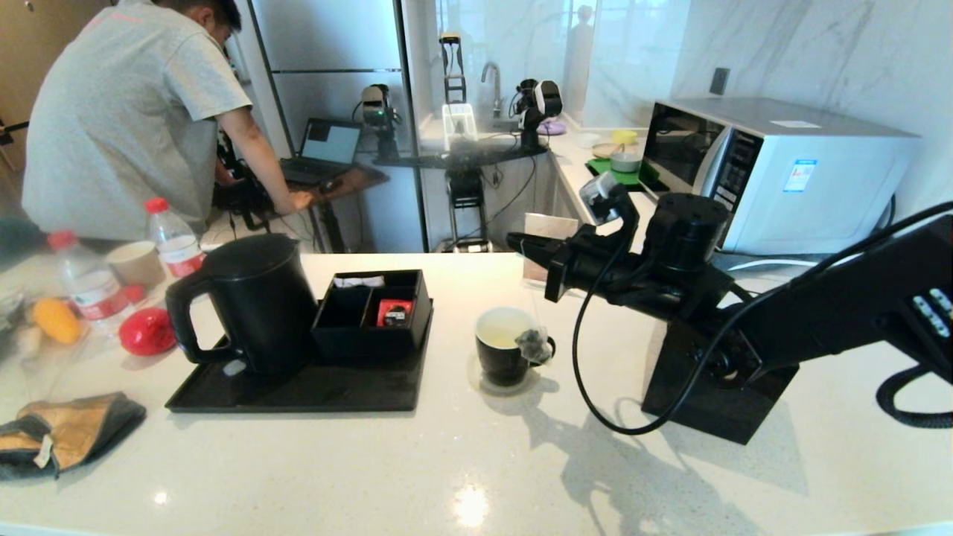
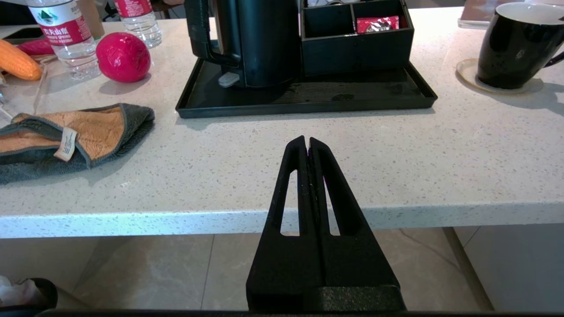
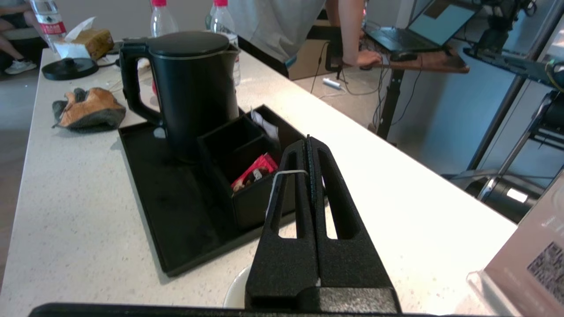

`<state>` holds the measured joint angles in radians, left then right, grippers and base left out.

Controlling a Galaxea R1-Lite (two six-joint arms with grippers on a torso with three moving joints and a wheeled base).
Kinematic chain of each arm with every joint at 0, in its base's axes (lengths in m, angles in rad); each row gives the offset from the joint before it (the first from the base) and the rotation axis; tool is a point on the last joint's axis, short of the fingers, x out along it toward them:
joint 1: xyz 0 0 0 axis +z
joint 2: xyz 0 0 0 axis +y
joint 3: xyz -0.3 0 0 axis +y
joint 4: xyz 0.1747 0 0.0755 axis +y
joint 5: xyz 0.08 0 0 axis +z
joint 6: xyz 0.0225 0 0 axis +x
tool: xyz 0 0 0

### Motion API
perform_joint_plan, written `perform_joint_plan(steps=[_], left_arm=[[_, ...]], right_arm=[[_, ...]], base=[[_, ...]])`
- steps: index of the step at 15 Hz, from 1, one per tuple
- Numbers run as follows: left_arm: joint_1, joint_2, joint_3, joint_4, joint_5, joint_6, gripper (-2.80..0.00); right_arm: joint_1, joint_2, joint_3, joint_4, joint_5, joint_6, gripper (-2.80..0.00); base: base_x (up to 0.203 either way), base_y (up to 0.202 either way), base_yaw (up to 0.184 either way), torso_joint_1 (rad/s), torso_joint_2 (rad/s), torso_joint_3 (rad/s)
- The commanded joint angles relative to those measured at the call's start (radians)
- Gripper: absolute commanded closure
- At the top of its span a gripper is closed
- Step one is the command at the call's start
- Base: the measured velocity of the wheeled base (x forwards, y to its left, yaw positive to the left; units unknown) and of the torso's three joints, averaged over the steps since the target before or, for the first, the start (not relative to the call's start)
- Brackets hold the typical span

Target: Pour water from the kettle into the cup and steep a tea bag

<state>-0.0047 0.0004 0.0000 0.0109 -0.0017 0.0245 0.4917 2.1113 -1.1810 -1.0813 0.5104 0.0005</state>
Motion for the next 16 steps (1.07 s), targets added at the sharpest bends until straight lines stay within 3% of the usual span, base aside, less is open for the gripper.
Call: perform_joint_plan(steps=[1,6,16], left_arm=[[0.000,0.000,0.000,0.000,0.000,0.000,0.00],[0.000,0.000,0.000,0.000,0.000,0.000,0.00],[0.000,0.000,0.000,0.000,0.000,0.000,0.00]], right_arm=[[0.001,0.013,-0.060,0.011,0.003,0.001,0.00],[0.002,0.048,-0.198,0.100,0.005,0.000,0.00],[0.068,0.117,-0.112,0.058,0.003,-0.010,0.00]], base=[[0.000,0.000,0.000,0.000,0.00,0.000],[0.000,0.000,0.000,0.000,0.00,0.000],[0.000,0.000,0.000,0.000,0.00,0.000]])
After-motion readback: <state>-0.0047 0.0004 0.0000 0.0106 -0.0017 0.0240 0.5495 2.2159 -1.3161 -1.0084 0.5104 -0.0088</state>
